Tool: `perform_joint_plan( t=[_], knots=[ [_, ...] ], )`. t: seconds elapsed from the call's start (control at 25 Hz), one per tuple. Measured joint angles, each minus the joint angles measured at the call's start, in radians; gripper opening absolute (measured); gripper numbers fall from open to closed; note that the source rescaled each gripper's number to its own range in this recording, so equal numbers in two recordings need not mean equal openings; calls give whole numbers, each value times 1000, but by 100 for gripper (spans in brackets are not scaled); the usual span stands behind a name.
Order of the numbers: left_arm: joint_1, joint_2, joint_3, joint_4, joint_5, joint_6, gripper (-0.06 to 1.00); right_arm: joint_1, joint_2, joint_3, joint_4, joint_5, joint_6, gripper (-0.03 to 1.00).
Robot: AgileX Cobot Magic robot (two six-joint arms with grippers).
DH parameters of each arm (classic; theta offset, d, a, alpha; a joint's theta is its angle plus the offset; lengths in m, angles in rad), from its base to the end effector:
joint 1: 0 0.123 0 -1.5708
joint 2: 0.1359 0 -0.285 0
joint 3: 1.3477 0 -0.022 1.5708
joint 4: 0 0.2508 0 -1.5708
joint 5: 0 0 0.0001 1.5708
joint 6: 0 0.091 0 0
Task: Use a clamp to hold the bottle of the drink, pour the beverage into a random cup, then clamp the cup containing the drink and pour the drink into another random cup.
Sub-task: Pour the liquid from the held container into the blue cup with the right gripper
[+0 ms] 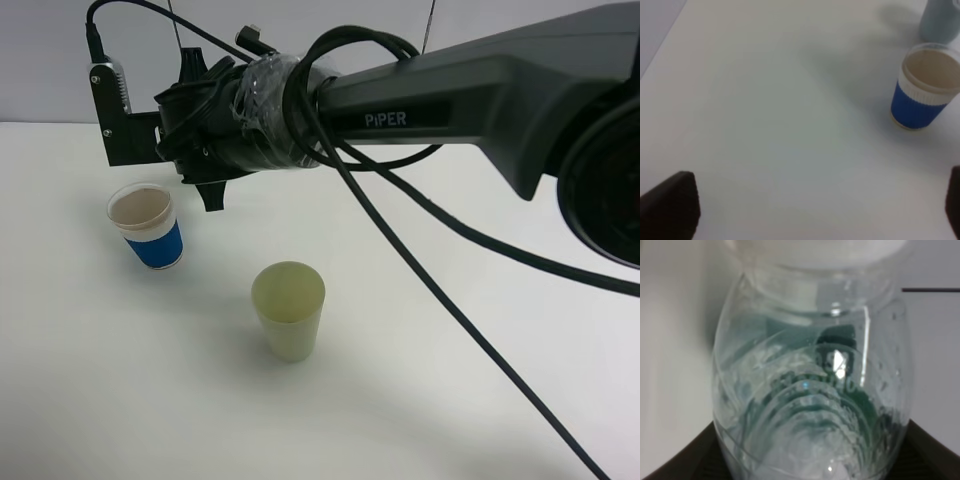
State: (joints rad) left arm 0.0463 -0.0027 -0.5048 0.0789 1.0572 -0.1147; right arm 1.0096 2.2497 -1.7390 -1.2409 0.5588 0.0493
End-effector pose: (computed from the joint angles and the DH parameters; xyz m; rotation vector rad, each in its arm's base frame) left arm -0.0061 0.0060 0.2791 -0.1671 2.0243 0.0512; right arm 0.3096 0.4065 0.1895 -1.7477 1.2854 -0.6473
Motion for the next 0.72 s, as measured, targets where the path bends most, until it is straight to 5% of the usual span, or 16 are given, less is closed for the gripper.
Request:
perform_joint_plan(
  t=[0.72],
  knots=[
    [0,0,0,0,0,0,100,3,0,0,-62,-33,-121,0]
  ],
)
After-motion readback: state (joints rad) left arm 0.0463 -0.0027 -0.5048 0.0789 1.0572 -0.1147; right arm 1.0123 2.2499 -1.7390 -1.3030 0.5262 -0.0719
